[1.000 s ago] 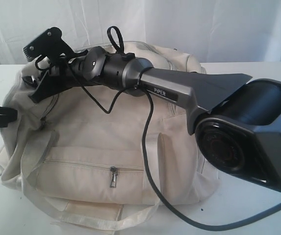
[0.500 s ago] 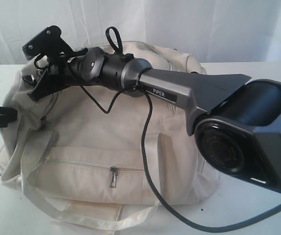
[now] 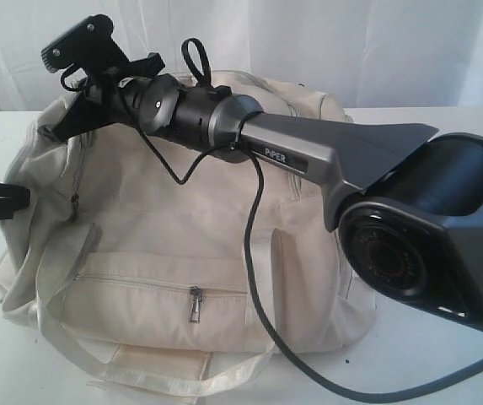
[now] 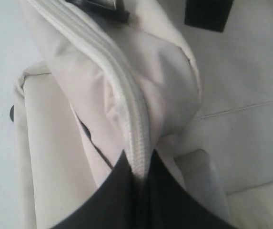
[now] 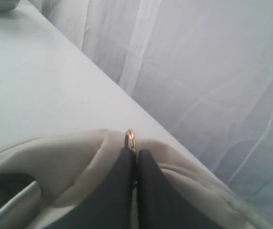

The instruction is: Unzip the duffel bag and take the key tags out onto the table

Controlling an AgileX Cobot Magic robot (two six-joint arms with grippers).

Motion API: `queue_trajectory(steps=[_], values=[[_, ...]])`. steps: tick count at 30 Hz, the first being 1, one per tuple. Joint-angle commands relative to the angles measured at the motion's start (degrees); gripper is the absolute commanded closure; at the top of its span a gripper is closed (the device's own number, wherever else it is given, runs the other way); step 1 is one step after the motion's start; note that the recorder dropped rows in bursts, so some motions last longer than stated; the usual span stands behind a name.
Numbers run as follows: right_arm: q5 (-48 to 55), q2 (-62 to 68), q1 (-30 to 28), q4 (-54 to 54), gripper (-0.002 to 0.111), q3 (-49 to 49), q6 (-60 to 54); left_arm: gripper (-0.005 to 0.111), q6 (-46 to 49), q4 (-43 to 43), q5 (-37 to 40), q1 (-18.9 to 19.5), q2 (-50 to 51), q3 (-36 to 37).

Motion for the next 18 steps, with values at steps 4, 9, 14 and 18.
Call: queue_trajectory(steps=[4,9,14,18], values=[[-10.69,-0.92,-0.24,0.06,0.108,-0.23,0.28,0.107,-0.13,1.46,-1.01,-0.06,-0.30,0.83],[-14.08,-0.92,-2.50,-0.28,0.108,-0.23,0.28,0.107,-0.35,1.46,-1.36,-0.06,-0.30,0.83],[-13.15,-0.92,-5.32,-0.79,0.108,-0.23,0.28,0.107,-0.35,1.46,-1.36,-0.06,-0.30,0.83],[-11.90,-1.03,-5.32,-0.79,0.108,-0.23,0.28,0.107,0.43,1.46,-0.71,-0.06,-0.44,-0.44]])
